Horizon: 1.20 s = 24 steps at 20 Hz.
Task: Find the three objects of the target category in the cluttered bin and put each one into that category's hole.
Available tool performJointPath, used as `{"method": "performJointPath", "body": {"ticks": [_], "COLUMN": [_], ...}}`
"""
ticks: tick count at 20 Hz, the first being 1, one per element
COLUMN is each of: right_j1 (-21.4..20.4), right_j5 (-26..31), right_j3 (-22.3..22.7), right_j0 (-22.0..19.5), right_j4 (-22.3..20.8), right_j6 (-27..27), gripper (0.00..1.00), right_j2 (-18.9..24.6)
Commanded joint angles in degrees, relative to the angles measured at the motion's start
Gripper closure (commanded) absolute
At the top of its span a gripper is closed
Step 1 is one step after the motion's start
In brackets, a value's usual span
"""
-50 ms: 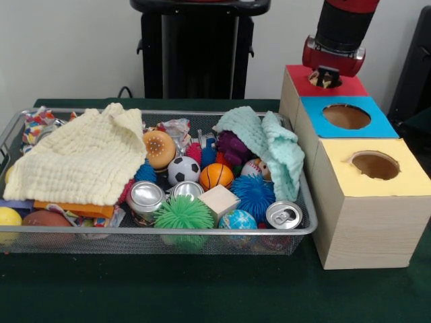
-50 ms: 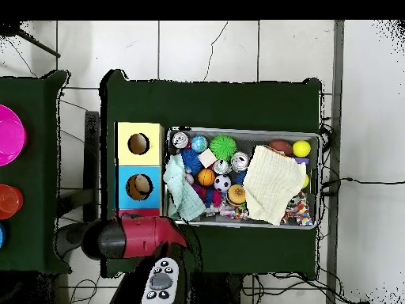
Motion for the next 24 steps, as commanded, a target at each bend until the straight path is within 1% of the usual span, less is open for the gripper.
{"method": "performJointPath", "body": {"ticks": [1,6,9,10,20,24], "right_j1": [2.40,2.75,2.54,2.43,1.86,1.17], "right_j5": [1.14,-1.09,-2.12,-2.30,-3.15,-2.42], "right_j3": [-6.34,-5.30,-4.73,-4.50,-3.12,-2.65], "right_j0": [-3.77,-4.02,-3.35,-3.33,-1.29,-0.71], "right_j4": [-0.88,-1.32,-1.64,-1.53,-1.13,-1.06], "right_j6": [1.93,2.70,3.36,3.53,5.93,6.12], "gripper": [1.00,1.00,1.00,0.00,0.00,0.00], "right_j2": [4.81,5.11,4.60,4.67,3.25,3.13]}}
